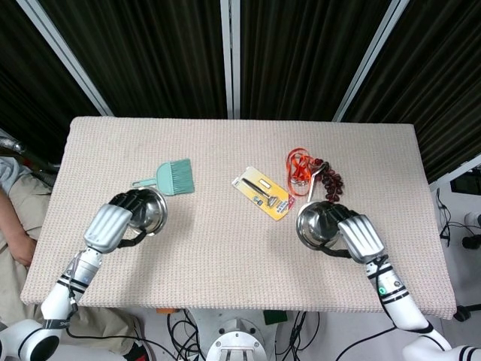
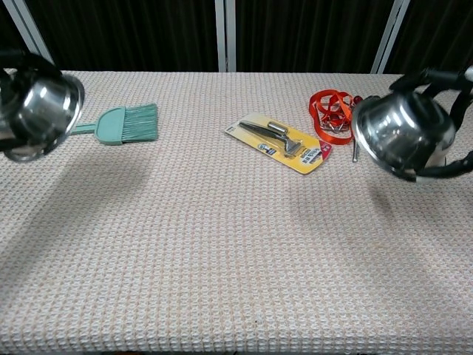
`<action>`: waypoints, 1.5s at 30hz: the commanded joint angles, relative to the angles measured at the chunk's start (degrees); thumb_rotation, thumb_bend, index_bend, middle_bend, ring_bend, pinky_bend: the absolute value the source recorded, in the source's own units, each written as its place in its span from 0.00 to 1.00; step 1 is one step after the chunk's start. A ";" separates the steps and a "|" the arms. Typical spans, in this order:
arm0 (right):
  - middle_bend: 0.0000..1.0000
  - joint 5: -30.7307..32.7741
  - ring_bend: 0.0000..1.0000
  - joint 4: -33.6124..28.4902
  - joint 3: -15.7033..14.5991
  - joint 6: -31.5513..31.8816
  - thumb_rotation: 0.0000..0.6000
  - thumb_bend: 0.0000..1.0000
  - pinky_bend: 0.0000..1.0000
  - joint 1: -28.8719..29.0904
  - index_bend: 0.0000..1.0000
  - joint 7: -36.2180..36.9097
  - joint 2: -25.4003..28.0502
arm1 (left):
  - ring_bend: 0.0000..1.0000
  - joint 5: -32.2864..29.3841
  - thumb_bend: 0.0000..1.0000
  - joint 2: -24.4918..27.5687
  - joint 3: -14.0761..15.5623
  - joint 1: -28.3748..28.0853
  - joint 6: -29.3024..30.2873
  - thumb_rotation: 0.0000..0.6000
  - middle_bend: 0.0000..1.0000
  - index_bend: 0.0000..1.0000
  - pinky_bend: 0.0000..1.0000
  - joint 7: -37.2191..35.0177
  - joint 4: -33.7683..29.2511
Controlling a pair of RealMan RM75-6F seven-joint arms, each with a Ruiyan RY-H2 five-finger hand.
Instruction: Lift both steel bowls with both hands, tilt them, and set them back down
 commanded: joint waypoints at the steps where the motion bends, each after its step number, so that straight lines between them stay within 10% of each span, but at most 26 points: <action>1: 0.52 -4.38 0.44 -0.35 3.67 8.86 1.00 0.39 0.51 -2.08 0.66 12.68 -0.62 | 0.45 8.04 0.31 -1.42 -4.07 3.52 13.20 1.00 0.53 0.57 0.67 -23.68 -0.92; 8: 0.53 -1.95 0.45 -0.11 9.39 9.77 1.00 0.39 0.52 1.20 0.69 41.52 -7.30 | 0.46 11.02 0.31 -5.27 -7.62 0.66 16.71 1.00 0.54 0.58 0.67 -56.34 -4.05; 14: 0.54 -0.37 0.45 0.23 12.57 4.77 1.00 0.40 0.54 6.25 0.70 56.63 -11.73 | 0.46 9.11 0.32 -7.53 -10.60 -2.77 14.62 1.00 0.54 0.58 0.67 -68.95 -4.26; 45: 0.54 4.32 0.45 6.95 22.52 -5.84 1.00 0.40 0.54 24.92 0.70 55.27 -24.71 | 0.48 6.84 0.36 -18.68 -14.11 -12.12 7.91 1.00 0.56 0.59 0.67 -50.53 2.80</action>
